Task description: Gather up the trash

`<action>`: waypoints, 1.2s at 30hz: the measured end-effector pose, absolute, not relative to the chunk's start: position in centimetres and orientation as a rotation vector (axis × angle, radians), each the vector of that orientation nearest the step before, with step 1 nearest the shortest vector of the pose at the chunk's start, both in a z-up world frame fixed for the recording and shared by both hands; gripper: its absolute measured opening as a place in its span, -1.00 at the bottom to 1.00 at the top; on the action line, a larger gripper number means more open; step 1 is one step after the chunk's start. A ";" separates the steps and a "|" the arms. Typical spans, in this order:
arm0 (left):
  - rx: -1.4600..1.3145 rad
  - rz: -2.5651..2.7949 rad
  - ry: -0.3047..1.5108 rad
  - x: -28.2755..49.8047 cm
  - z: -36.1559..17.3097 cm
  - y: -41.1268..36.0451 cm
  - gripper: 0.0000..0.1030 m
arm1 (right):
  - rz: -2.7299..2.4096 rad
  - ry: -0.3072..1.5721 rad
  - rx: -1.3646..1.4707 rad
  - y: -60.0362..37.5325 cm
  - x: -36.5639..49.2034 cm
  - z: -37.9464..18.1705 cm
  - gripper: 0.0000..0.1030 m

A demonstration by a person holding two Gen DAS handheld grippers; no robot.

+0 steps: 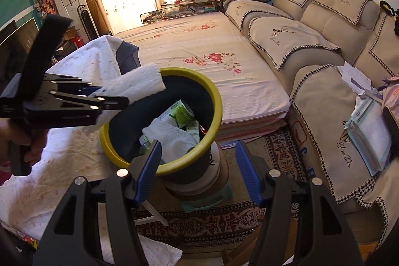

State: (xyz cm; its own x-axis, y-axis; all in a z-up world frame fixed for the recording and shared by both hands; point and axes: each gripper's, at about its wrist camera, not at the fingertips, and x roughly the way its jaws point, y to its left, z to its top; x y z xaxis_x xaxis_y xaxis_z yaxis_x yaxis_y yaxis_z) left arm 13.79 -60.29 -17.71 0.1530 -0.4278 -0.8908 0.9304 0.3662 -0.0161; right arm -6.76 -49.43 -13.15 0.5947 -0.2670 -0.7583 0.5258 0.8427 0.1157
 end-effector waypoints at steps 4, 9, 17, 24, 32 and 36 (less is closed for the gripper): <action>0.645 -1.020 0.967 14.9 -19.0 -61.4 0.59 | -0.472 0.814 0.356 -49.7 -6.8 -13.5 0.15; 0.576 -0.985 0.992 16.5 -18.5 -59.4 0.75 | -0.448 0.819 0.346 -48.9 -6.4 -13.4 0.18; 0.367 -0.900 0.817 14.6 -11.1 -45.8 0.91 | -0.369 0.801 0.316 -45.7 -5.1 -12.7 0.29; 0.215 -0.537 0.628 9.2 -5.4 -27.5 0.91 | -0.226 0.745 0.240 -39.6 -3.5 -10.3 0.64; 0.098 -0.199 0.548 4.6 -2.7 -11.6 0.91 | -0.140 0.645 0.161 -32.3 -2.9 -5.6 0.80; 0.025 -0.152 0.537 2.7 -2.7 -7.6 0.91 | -0.129 0.593 0.141 -29.9 -3.8 -3.8 0.84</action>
State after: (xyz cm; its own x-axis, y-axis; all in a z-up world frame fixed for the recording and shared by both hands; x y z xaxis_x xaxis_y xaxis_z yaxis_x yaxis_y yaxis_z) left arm 2.67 -7.59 -2.68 0.8484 -0.1377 -0.5112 0.1506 0.9885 -0.0164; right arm -3.77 -29.92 -3.83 0.8217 -0.0802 -0.5642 0.1611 0.9824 0.0950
